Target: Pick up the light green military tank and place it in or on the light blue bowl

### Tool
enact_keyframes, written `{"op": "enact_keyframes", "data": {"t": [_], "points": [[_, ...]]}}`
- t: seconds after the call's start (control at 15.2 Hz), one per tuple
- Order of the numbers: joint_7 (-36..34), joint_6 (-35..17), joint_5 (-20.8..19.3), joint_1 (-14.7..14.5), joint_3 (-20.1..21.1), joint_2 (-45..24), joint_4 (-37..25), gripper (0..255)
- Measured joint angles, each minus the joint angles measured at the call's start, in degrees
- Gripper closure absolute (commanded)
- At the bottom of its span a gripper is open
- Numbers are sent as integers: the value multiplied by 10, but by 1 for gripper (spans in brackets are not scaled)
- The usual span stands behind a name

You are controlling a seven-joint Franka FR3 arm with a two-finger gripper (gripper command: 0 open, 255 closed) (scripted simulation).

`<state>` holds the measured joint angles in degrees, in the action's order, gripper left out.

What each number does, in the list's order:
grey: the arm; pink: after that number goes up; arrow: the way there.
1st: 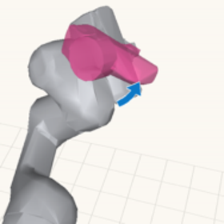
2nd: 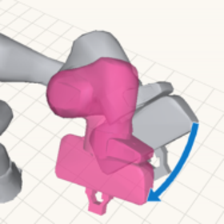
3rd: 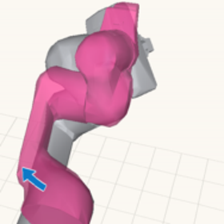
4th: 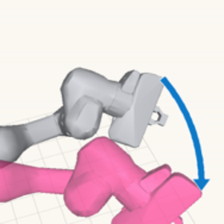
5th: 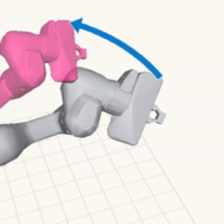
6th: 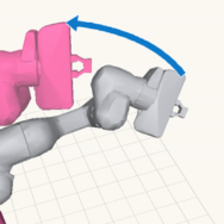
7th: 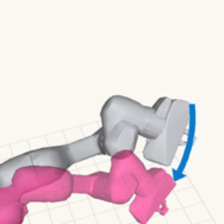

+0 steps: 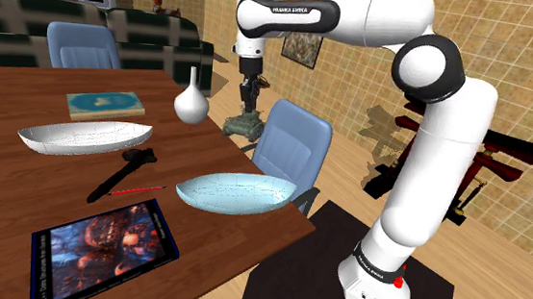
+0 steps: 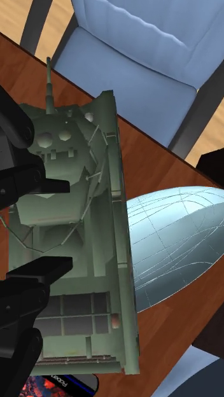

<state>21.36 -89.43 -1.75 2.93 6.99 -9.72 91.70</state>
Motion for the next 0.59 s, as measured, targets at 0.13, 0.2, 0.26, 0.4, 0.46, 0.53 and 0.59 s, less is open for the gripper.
{"op": "enact_keyframes", "data": {"t": [0.13,0.2,0.26,0.4,0.46,0.53,0.59], "points": [[-13,2,7,-7,7,40,37,255],[-23,10,10,-13,12,50,40,255],[-32,8,14,-17,16,67,58,255],[-49,20,22,-26,25,94,73,255],[-56,26,26,-30,29,110,83,255],[-60,25,28,-32,31,116,90,255],[-62,19,29,-33,32,121,100,255]]}}
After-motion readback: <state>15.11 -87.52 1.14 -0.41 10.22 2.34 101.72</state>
